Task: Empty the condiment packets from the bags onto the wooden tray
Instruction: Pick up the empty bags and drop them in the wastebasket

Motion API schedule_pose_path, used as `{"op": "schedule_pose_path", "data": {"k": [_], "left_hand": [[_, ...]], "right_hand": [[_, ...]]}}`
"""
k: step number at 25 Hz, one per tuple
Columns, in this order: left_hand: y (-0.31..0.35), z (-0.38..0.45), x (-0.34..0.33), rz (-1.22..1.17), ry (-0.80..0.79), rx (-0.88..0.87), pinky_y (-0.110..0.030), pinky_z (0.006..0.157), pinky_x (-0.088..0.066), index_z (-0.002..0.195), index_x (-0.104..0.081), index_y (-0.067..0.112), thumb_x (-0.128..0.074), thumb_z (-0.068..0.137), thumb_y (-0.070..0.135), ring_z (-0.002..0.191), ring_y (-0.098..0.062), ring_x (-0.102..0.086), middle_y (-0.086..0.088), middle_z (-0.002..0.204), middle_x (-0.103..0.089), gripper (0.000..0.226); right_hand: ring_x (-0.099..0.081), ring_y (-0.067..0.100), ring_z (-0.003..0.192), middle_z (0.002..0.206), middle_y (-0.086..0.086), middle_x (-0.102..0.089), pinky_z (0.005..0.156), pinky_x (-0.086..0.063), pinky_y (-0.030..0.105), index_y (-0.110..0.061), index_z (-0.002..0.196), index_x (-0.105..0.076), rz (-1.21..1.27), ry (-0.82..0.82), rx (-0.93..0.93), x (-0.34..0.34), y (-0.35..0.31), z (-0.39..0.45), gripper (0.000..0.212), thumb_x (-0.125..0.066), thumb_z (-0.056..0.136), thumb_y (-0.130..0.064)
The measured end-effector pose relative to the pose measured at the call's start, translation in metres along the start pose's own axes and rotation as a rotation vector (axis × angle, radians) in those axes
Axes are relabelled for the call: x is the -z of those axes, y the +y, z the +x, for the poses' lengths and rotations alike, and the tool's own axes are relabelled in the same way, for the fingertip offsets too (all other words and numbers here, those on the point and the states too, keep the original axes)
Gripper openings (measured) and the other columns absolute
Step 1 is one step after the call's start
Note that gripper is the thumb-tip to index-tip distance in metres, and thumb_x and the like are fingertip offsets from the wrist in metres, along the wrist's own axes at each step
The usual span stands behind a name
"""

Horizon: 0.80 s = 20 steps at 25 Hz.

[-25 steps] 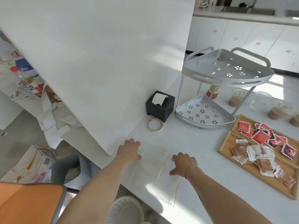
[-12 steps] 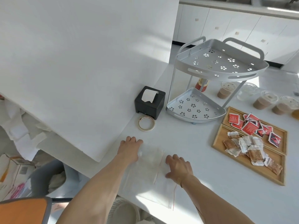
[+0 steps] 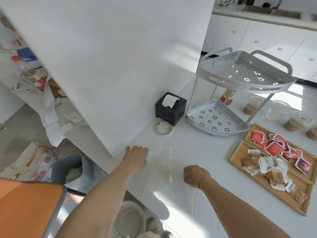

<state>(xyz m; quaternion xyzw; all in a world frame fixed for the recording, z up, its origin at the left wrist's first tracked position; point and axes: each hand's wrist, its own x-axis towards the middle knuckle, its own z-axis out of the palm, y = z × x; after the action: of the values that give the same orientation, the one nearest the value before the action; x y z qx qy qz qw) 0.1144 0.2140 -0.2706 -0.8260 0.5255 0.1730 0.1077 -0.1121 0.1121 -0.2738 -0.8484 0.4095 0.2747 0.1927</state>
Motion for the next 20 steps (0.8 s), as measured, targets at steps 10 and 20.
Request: {"op": "schedule_pose_path", "data": {"k": [10,20], "left_hand": [[-0.062,-0.11,-0.018,-0.33,0.005,0.352,-0.033,0.07,-0.033,0.067,-0.036,0.025,-0.053,0.083,0.017,0.094,-0.027,-0.058,0.0,0.087,-0.054,0.025],[-0.141,-0.236,-0.06,-0.629,0.061,0.647,-0.029,0.076,-0.044,0.128,-0.05,0.015,-0.061,0.089,0.024,0.109,-0.026,-0.058,-0.004,0.124,-0.058,0.042]], "right_hand": [[-0.062,0.026,0.109,0.12,0.003,-0.064,0.089,-0.051,0.034,-0.022,0.116,-0.065,-0.056,0.128,0.286,0.03,-0.053,-0.01,0.034,-0.039,0.093,-0.019],[-0.067,0.028,0.088,0.1,0.006,-0.07,0.074,-0.055,0.032,-0.014,0.105,-0.067,-0.133,0.181,0.491,-0.016,-0.185,-0.032,0.033,-0.039,0.086,-0.011]]}}
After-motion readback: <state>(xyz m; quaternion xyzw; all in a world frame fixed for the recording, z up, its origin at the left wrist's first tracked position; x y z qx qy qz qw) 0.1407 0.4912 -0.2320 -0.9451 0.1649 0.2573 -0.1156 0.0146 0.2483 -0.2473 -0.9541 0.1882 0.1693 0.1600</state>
